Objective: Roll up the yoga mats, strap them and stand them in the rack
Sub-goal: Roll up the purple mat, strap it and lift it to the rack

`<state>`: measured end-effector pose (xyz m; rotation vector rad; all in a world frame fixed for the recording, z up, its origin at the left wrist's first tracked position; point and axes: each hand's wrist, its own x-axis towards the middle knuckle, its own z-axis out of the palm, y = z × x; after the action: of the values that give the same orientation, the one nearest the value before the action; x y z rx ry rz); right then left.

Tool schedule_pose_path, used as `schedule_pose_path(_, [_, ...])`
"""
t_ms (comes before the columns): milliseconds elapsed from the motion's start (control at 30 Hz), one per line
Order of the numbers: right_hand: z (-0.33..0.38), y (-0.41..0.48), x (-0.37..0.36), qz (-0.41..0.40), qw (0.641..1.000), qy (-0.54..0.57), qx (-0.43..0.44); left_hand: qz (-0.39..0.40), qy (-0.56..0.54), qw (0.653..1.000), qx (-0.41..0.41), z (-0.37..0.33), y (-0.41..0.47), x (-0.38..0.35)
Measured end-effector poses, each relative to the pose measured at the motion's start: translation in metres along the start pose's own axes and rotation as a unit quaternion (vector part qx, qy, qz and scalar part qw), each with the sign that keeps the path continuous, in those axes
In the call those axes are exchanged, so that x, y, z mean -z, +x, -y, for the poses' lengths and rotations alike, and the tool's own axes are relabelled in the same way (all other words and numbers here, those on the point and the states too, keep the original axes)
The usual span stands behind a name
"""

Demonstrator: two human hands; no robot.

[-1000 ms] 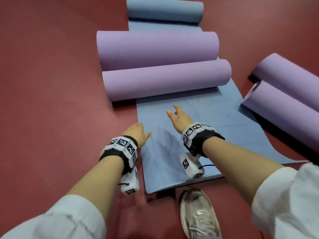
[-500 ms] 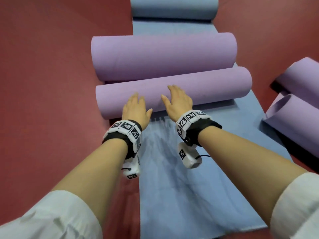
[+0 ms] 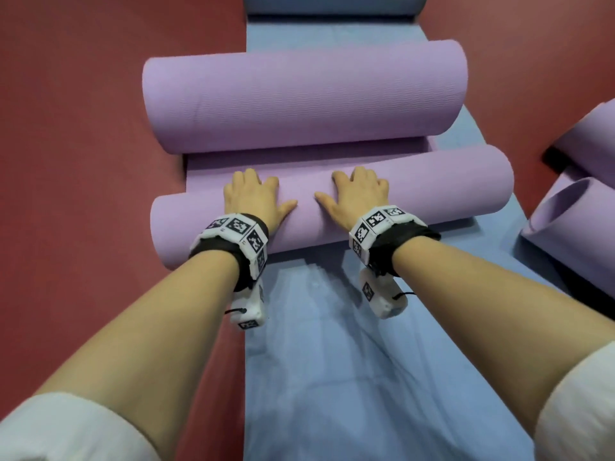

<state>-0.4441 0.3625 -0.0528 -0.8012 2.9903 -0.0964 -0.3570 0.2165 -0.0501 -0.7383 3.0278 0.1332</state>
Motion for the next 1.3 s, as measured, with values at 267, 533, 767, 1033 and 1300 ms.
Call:
schedule_pose_path(267, [-0.018, -0.053, -0.005, 0.044, 0.999, 0.009, -0.003, 0.19, -0.036, 0.981, -0.026, -0.011, -0.042, 0.002])
schedule_pose_path(533, [-0.025, -0.116, -0.012, 0.095, 0.995, -0.01, -0.039, 0.292, -0.113, 0.948, -0.055, -0.011, -0.104, -0.024])
schedule_pose_path(767, [-0.021, -0.14, -0.001, 0.128, 0.986, 0.107, -0.013, 0.093, 0.062, 0.988, -0.11, -0.005, -0.145, -0.021])
schedule_pose_path(1033, [0.049, -0.152, 0.004, 0.099, 0.991, 0.069, 0.056, 0.057, 0.169, 0.981, -0.079, 0.082, -0.153, 0.013])
schedule_pose_path(1300, [0.034, -0.189, -0.038, 0.191, 0.961, 0.196, -0.048, 0.196, 0.02, 0.978, -0.067, 0.059, -0.16, -0.029])
